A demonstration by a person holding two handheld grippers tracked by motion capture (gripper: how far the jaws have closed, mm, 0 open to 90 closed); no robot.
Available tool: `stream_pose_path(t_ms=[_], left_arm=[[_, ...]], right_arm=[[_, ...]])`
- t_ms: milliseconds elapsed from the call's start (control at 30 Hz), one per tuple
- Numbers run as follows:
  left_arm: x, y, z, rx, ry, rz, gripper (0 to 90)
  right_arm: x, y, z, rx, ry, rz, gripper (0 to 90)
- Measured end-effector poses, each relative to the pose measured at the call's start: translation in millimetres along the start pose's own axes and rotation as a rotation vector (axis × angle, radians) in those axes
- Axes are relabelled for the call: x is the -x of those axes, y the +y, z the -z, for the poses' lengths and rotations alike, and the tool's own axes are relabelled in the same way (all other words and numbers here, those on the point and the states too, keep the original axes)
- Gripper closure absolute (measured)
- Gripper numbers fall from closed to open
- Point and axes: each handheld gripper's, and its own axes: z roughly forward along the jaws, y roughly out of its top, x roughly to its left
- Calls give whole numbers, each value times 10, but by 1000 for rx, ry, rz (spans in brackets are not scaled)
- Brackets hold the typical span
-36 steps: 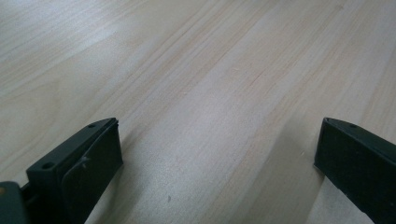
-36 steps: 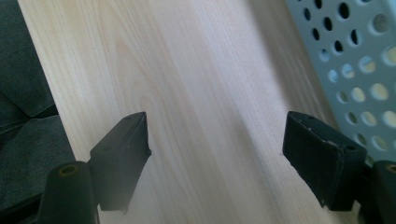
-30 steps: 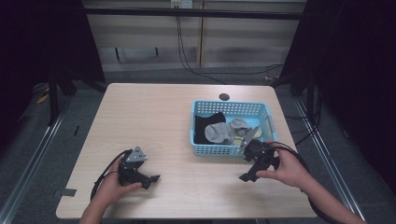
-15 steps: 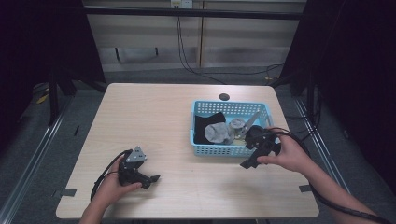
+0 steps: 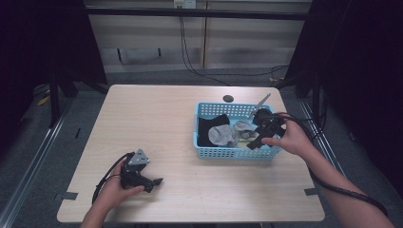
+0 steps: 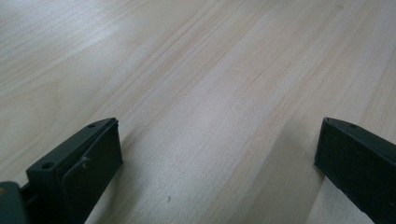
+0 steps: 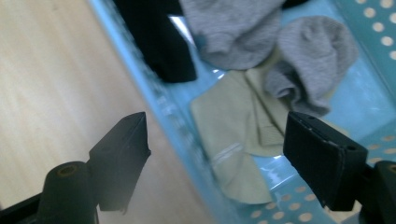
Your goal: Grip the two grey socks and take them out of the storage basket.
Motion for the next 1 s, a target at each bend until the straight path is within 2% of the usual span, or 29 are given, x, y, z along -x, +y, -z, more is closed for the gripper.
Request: stream_pose_path(t_ms=[100, 233, 333, 433, 567, 667, 733, 767, 800, 833, 933, 1000], left_arm=[[1, 1, -1, -2, 1, -3, 0], [1, 0, -1, -2, 1, -2, 0], [5, -1, -4, 4, 1, 5, 0], [6, -1, -4, 4, 1, 5, 0], [6, 0, -4, 4, 1, 5, 0], [6, -1, -4, 4, 1, 5, 0], [-2, -2, -3, 6, -6, 3, 0], [-4, -2, -2, 5, -6, 3, 0], [-3, -1, -2, 5, -5, 3, 0], [-1, -1, -3, 5, -4, 2, 0], [-2, -1, -2, 5, -5, 2, 0], [1, 0, 0, 0, 0, -1, 0]], right_arm=[[120, 45, -77, 18, -42, -24, 212], [236, 88, -191, 46, -66, -41, 219], [310, 129, -312, 32, -85, -55, 225], [352, 168, -419, 26, -116, -46, 242], [406, 193, -552, 13, -131, -62, 294], [443, 190, -654, -14, -129, -67, 379], [456, 187, -717, -44, -127, -74, 481], [455, 183, -743, -56, -141, -80, 507], [450, 168, -776, -71, -144, -78, 644], [451, 155, -787, -66, -152, -78, 722], [471, 132, -746, -63, -141, -102, 785], [470, 121, -697, -65, -127, -113, 793]])
